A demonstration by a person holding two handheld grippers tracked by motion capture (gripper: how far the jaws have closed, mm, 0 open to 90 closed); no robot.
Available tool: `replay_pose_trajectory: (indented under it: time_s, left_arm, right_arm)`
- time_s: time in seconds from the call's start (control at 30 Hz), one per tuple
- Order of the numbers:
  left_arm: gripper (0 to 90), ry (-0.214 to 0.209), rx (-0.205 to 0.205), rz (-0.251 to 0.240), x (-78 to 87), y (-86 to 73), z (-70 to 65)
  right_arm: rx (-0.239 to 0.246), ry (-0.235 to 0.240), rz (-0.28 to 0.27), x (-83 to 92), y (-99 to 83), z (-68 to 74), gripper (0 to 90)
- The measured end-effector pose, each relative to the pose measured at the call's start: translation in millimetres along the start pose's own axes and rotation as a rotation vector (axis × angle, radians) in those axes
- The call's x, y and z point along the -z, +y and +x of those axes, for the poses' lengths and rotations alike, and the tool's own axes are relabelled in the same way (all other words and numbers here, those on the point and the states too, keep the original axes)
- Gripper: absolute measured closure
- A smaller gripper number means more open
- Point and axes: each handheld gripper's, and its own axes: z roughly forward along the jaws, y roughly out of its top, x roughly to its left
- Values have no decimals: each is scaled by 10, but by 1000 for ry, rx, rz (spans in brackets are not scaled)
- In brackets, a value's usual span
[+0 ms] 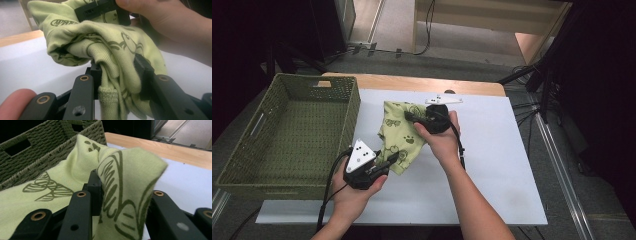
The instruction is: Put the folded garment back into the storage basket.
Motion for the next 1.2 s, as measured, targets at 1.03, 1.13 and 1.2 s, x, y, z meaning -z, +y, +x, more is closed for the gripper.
replay_pose_trajectory:
  time_s: [1.03,1.13,1.2]
  left_arm:
    - [657,98,71,-31,573,112,489]
    - [657,110,82,-33,634,97,562]
    - [657,117,91,-36,673,85,606]
  right_arm:
    - [64,86,-12,-445,520,549,663]
    - [72,91,-10,-534,564,624,663]
    - [72,102,-3,-596,586,668,663]
